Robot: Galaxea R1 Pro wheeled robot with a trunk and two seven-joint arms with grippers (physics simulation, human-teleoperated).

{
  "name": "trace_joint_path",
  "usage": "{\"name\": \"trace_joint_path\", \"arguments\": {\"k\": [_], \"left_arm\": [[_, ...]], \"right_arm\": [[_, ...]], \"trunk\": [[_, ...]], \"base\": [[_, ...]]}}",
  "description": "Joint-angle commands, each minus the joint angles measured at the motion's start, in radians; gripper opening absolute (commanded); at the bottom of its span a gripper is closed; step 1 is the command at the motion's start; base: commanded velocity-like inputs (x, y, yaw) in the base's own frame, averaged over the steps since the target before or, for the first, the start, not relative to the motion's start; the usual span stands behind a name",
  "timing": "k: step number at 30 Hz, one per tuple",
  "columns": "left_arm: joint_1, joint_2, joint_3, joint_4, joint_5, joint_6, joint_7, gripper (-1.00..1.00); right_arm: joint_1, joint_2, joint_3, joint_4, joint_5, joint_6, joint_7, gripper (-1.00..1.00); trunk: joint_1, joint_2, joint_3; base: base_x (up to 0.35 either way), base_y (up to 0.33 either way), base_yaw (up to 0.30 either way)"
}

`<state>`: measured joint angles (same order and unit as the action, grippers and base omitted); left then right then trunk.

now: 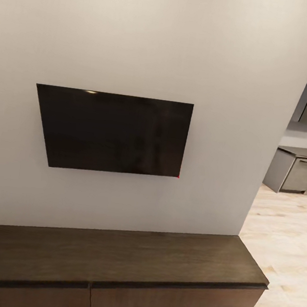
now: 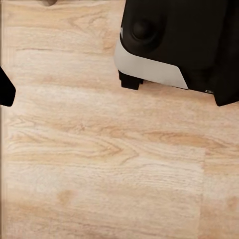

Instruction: Place each of the two pumpkins and all three candles from the living room inside a cabinet in the living room (use any cabinet), then make sure every cabinet is closed, and position the cauldron so it is next to a table in the living room.

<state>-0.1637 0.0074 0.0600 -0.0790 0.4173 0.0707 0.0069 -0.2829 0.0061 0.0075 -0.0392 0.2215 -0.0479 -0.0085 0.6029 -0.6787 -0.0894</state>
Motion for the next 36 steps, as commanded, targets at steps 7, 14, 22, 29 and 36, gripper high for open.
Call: {"name": "trace_joint_path", "arguments": {"k": [7,14,22,29,36], "left_arm": [[0.0,0.0,0.006,-0.002,0.0,0.006,0.001,1.0],[0.0,0.0,0.006,-0.002,0.0,0.006,0.001,1.0],[0.0,0.0,0.007,-0.003,0.001,0.006,0.002,1.0],[0.001,-0.002,0.006,-0.131,0.003,0.035,-0.019,1.0],[0.001,-0.002,0.006,-0.417,0.0,0.276,-0.014,1.0]], "right_arm": [[-0.001,0.0,0.0,0.001,0.006,-0.002,-0.001,1.0],[-0.001,-0.001,-0.001,0.001,0.004,-0.002,-0.001,1.0],[-0.001,-0.001,-0.004,-0.001,0.001,-0.003,0.001,1.0],[-0.001,-0.006,-0.012,-0.01,-0.024,-0.009,0.009,1.0],[-0.001,-0.006,-0.014,-0.084,-0.231,0.04,0.013,1.0]], "trunk": [[0.0,-0.001,-0.002],[0.0,-0.001,-0.002],[0.0,-0.001,-0.002],[0.0,-0.001,-0.002],[0.0,-0.001,-0.002]], "base": [[0.033,-0.024,0.0],[0.001,-0.001,0.0],[0.0,0.0,0.0],[0.0,0.0,0.0],[0.0,0.0,0.0]]}}
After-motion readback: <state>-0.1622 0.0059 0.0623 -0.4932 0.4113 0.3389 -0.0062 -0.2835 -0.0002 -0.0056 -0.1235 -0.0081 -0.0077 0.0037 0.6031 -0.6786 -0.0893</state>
